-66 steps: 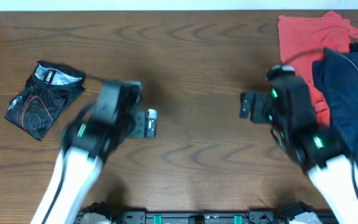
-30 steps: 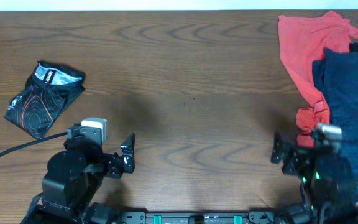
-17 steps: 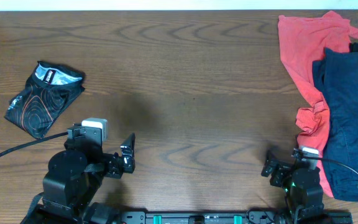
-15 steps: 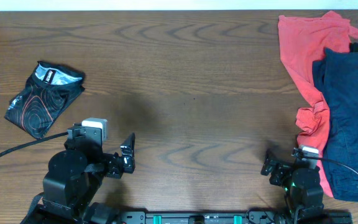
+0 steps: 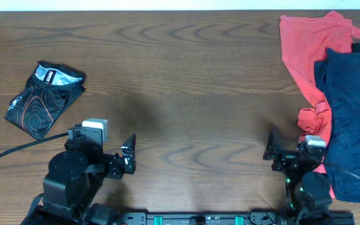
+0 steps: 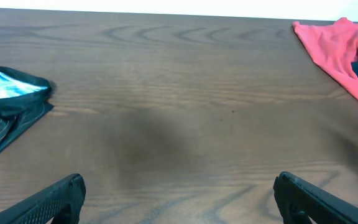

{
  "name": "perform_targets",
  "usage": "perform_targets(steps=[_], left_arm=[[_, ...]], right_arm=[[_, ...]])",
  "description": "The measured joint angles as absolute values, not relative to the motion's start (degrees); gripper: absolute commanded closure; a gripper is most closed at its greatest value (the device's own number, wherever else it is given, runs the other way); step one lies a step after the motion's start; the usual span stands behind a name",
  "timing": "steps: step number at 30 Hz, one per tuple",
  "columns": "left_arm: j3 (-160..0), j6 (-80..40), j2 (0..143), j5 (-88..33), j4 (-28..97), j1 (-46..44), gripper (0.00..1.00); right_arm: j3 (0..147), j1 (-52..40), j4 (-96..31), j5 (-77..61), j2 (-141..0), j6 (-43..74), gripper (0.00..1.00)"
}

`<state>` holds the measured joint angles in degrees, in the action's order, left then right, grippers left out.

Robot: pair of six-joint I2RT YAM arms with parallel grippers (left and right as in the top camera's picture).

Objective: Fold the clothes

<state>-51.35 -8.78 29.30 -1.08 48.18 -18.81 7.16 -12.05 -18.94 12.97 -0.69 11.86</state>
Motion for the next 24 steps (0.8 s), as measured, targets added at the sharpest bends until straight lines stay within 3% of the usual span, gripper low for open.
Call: perform_targets(steps=[5, 24], left_arm=[[-51.33, -8.78, 29.3, -1.08, 48.21, -18.81, 0.02], [-51.33, -8.78, 29.3, -1.08, 48.21, -18.81, 0.02]], right_arm=[[1.98, -10.5, -3.81, 11.18, -0.58, 4.21, 0.01], [0.6, -9.21, -3.57, 6.5, -0.62, -0.1, 0.01]])
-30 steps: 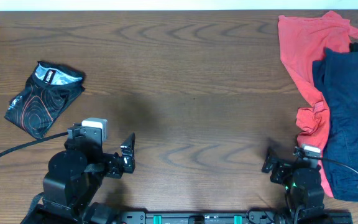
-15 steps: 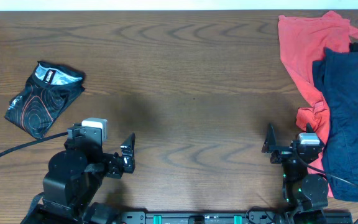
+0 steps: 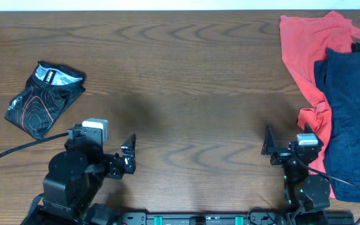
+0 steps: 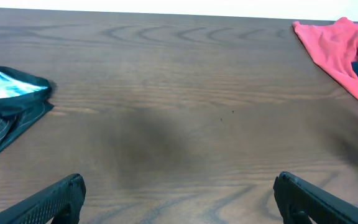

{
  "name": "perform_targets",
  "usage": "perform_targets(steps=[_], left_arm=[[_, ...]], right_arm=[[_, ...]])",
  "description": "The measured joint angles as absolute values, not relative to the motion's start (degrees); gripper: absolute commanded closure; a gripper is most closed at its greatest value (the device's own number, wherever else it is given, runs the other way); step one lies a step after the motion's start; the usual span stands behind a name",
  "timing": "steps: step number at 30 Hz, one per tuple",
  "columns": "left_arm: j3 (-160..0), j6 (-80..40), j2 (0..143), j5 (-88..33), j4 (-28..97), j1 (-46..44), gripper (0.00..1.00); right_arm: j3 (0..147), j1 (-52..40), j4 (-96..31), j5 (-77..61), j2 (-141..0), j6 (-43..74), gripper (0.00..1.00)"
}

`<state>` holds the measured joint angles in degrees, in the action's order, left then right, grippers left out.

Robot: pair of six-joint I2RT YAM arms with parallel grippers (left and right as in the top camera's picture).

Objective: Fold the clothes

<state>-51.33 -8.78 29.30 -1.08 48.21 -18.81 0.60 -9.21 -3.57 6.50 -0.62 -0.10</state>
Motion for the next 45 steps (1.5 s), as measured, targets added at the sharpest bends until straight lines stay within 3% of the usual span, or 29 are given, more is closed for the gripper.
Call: perform_targets(steps=[26, 32, 38, 45], left_arm=[[-51.33, -8.78, 29.3, -1.08, 48.69, -18.74, 0.02], [-50.54, -8.51, 27.35, -1.08, 51.37, -12.36, 0.02], [-41.5, -8.49, 18.04, -1.08, 49.01, -3.88, 0.02], [-23.46, -8.49, 5.28, -1.08, 34.06, -0.64, 0.02]], right_arm=[[0.58, -9.21, -3.57, 6.0, -0.62, -0.12, 0.01], [0.58, -9.21, -3.57, 6.0, -0.62, -0.12, 0.01], [0.56, -9.21, -3.57, 6.0, -0.62, -0.12, 0.01], [0.56, -9.21, -3.62, 5.98, -0.62, -0.14, 0.01]])
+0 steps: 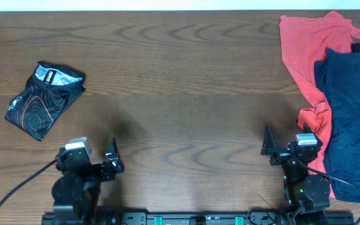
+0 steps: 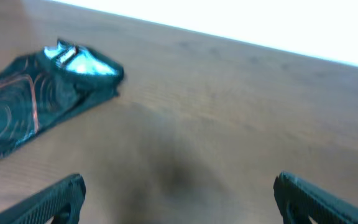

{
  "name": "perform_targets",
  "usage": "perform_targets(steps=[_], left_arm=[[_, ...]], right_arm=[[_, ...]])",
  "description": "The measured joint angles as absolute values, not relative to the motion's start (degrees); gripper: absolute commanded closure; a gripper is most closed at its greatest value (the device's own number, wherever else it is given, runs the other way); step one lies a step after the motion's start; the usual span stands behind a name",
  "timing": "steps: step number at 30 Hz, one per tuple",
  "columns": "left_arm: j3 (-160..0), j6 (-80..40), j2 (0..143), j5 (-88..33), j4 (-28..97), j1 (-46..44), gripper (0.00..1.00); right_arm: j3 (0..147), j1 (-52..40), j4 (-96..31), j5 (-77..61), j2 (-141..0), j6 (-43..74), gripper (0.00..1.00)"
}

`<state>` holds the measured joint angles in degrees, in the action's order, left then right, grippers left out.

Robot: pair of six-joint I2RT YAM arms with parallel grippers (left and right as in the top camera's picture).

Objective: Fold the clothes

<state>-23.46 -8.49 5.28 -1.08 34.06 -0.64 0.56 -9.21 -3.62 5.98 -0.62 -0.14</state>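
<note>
A folded dark garment with orange line print (image 1: 42, 97) lies at the table's left; the left wrist view shows the garment (image 2: 42, 102) ahead to the left. A red shirt (image 1: 305, 44) is spread at the far right, and a navy garment (image 1: 355, 119) lies over it. My left gripper (image 1: 113, 159) sits low near the front edge, open and empty, with its fingertips (image 2: 61, 196) wide apart over bare wood. My right gripper (image 1: 266, 144) stands open just left of the red shirt's bunched hem (image 1: 314, 119), holding nothing.
Wood-grain table (image 1: 186, 81) stretches between the two piles. A black cable (image 1: 11, 187) runs from the left arm to the left edge. Both arm bases stand at the front edge.
My left arm has drawn back toward the front edge and turned left. Its camera now faces the folded dark garment, and the red shirt is out of its view. The right arm has not moved.
At first my right gripper sat close against the red hem while the left faced the bare middle of the table. The right then stood slightly left and higher, clear of the pile. Now the left arm is drawn back and faces the folded garment.
</note>
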Motion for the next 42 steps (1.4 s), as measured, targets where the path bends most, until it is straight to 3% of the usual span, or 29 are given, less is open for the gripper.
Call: perform_targets(steps=[12, 42], left_arm=[[-1.39, -8.47, 0.6, -1.08, -0.27, -0.01, 0.02], [-0.84, -8.47, 0.58, -1.34, 1.26, -0.01, 0.02]], right_arm=[[0.56, -9.21, -3.6, 5.98, -0.62, -0.27, 0.01], [0.56, -9.21, -3.6, 5.98, -0.62, -0.27, 0.01]])
